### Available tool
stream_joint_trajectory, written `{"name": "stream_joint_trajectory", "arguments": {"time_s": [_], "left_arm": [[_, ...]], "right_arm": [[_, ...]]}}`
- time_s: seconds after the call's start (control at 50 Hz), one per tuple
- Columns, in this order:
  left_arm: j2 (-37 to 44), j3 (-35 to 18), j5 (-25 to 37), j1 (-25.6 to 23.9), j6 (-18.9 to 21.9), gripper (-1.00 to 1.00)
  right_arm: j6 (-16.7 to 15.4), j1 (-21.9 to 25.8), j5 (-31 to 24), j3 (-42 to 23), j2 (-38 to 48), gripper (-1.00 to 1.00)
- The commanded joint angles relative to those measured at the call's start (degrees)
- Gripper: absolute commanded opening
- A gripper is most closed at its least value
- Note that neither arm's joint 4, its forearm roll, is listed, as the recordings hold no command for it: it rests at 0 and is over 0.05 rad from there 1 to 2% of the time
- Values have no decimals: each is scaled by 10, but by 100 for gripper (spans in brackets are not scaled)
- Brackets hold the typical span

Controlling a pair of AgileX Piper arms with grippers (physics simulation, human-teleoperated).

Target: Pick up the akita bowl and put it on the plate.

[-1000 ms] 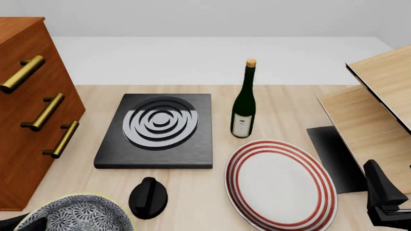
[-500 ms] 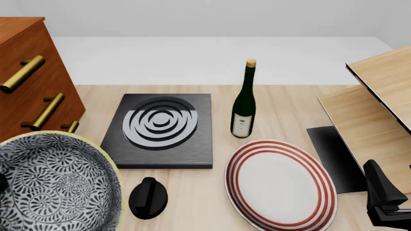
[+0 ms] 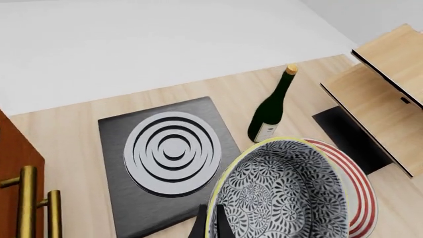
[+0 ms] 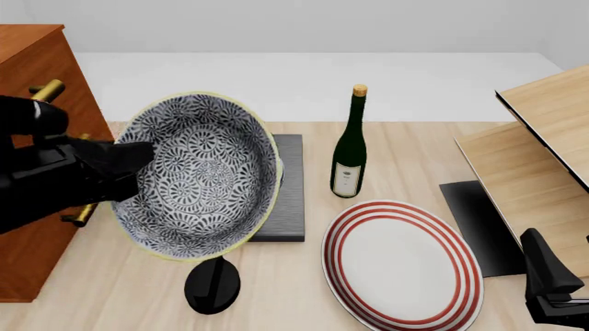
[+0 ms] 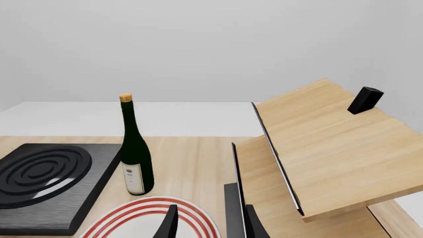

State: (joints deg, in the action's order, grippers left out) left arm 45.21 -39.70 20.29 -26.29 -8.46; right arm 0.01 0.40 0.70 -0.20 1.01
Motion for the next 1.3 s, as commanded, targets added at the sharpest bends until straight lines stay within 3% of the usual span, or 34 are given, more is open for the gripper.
{"name": "stream_joint_trajectory", "arguments": {"time_s": [0.02,0.18,0.24,0.44,0.66,1.3], "left_arm": [[157,-37,-79,-45,-26,-100],[242,-74,-104,-99,-96,-100],[264,-90,-106,-114,-104,-100],[350,-101,-146,-160,-104,-100],[391,-102,-177,-207,-140,-100],[500,-147,-230,-236,-161,-100]], "right_arm": [[0,0,1,0,1,100],[0,0,1,0,1,100],[0,0,1,0,1,100],[0,0,1,0,1,100],[0,0,1,0,1,100],[0,0,1,0,1,100]]}}
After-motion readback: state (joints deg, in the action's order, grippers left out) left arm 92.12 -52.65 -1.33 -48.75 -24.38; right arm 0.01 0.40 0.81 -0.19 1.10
